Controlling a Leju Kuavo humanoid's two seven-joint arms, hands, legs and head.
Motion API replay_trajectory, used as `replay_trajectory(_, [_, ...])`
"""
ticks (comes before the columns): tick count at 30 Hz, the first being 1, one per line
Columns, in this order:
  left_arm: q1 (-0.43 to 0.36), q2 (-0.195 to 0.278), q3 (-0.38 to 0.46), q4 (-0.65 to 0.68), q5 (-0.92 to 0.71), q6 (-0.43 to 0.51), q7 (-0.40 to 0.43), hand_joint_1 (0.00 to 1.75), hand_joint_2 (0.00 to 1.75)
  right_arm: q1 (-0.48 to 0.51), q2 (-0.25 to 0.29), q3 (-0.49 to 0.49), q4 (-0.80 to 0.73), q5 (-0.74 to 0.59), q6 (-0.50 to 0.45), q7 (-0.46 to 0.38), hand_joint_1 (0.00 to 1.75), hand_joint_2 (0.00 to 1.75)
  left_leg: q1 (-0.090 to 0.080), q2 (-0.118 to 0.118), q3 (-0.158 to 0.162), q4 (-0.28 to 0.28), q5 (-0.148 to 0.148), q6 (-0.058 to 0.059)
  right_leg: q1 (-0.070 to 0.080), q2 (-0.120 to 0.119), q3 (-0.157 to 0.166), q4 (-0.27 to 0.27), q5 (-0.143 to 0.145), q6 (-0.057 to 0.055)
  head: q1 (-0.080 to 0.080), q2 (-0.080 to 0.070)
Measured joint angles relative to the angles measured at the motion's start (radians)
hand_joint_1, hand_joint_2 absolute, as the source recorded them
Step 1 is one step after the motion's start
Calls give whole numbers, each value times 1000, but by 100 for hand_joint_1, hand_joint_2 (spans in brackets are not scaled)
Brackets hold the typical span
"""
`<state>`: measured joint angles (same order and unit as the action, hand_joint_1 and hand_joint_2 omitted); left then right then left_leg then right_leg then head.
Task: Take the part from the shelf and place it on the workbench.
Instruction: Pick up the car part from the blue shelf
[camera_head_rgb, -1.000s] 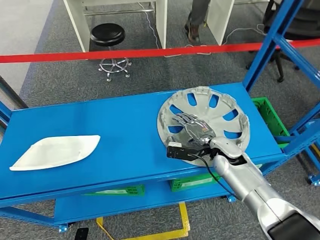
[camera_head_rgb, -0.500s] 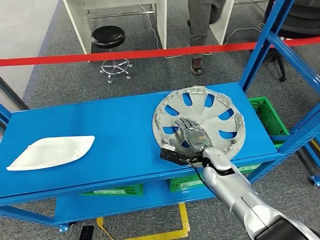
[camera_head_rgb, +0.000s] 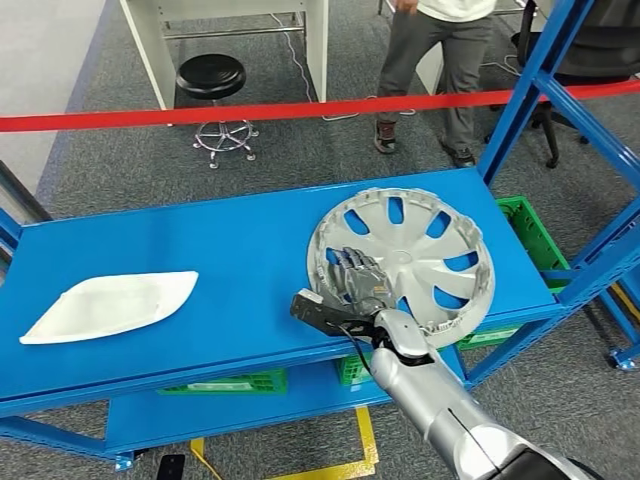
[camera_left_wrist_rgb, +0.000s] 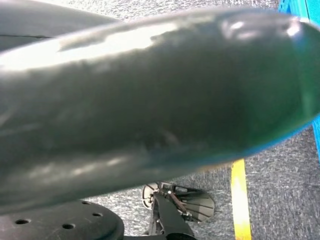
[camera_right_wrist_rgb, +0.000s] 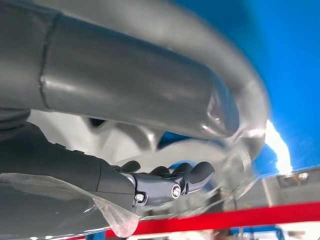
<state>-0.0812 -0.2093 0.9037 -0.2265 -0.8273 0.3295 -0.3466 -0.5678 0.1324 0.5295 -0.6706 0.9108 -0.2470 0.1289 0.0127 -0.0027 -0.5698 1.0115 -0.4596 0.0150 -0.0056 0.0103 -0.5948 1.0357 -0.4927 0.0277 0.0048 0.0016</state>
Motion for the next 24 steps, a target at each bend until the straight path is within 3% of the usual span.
replay_trajectory(1, [-1, -1, 0, 0, 0, 1, 0, 0, 0, 1, 3, -2, 3, 2, 6, -2, 0, 175, 2, 1, -1, -2, 3, 6, -1, -1, -20, 41, -26, 3, 1, 0])
replay_trajectory(3, [-1, -2, 0, 0, -1, 3, 0, 0, 0, 2, 7, -4, 12, 6, 17, -5, 0, 175, 0, 2, -4, -2, 4, 11, -1, -3, -79, 172, -90, 7, 4, 0])
replay_trajectory(4, [0, -2, 0, 0, -1, 3, 0, 0, 0, 3, 8, -4, 18, 7, 22, -5, 0, 175, -1, 2, -5, -2, 5, 12, -1, -3, -105, 228, -109, 8, 4, 0])
replay_trajectory(5, [0, -2, 0, 0, -1, 3, 0, 0, 0, 2, 9, -5, 23, 9, 26, -6, 0, 175, -1, 3, -5, -2, 5, 12, -1, -3, -117, 255, -111, 8, 4, 0])
replay_trajectory(6, [0, -3, 1, 0, -1, 3, 0, 0, 0, 0, 9, -5, 29, 10, 32, -6, 0, 175, -2, 2, -4, -2, 5, 12, -1, -3, -109, 243, -93, 6, 4, 0])
replay_trajectory(7, [0, -3, 1, 0, -2, 3, 0, 0, 0, -3, 9, -5, 33, 11, 38, -7, 0, 175, -2, 2, -3, -2, 5, 12, 0, -3, -83, 192, -62, 3, 4, 0])
replay_trajectory(9, [-1, -5, 1, 0, -3, 3, 0, 0, 0, -12, 9, -5, 43, 14, 53, -9, 0, 175, -4, 1, -1, 0, 4, 8, 1, -3, -8, 50, -6, -7, 4, 0])
replay_trajectory(11, [-2, -6, 1, 1, -3, 4, 0, 0, 0, -20, 12, -5, 52, 18, 65, -14, 0, 175, -6, 0, -2, 1, 4, -2, 4, -3, 33, -25, 8, -14, 3, 0])
replay_trajectory(13, [-3, -6, 2, 1, -3, 5, 0, 0, 0, -24, 16, -4, 60, 20, 71, -18, 0, 175, -5, 0, -2, -2, 7, -15, 6, -2, 39, -33, 9, -21, 2, 0])
replay_trajectory(15, [-3, -6, 4, 1, -3, 7, 0, 0, 0, -28, 20, -4, 67, 22, 75, -18, 0, 175, -3, 0, -7, 16, -10, -25, 2, -6, 44, -42, 16, -31, 0, 0])
replay_trajectory(16, [-3, -6, 4, 1, -2, 7, 0, 0, 0, -30, 22, -4, 70, 24, 76, -18, 0, 175, -2, 0, -21, 50, -33, -30, -1, -9, 46, -46, 19, -36, -2, 0])
replay_trajectory(18, [-2, -5, 7, 1, -1, 8, 0, 0, 0, -31, 25, -3, 77, 25, 77, -18, 0, 175, 1, 0, -71, 172, -99, -40, -3, -14, 46, -47, 21, -41, -6, 0])
replay_trajectory(20, [1, -4, 11, 1, 0, 8, 0, 0, 0, -32, 26, -4, 82, 25, 77, -17, 0, 175, 5, 0, -109, 265, -129, -47, -4, -15, 45, -47, 22, -41, -6, 0])
replay_trajectory(21, [3, -3, 13, 1, 0, 8, 0, 0, 0, -33, 26, -4, 85, 25, 76, -17, 0, 175, 8, 0, -105, 262, -116, -50, -5, -15, 46, -47, 21, -40, -6, 0])
replay_trajectory(22, [3, -2, 16, 1, 0, 9, 0, 0, 0, -35, 26, -4, 87, 24, 76, -16, 0, 175, 10, 0, -84, 221, -87, -52, -6, -15, 47, -46, 21, -38, -6, 0])
replay_trajectory(24, [3, -1, 18, 1, 0, 8, 0, 0, 0, -38, 27, -6, 91, 22, 75, -15, 0, 175, 15, 0, -19, 88, -28, -56, -7, -13, 46, -41, 19, -29, -6, 0])
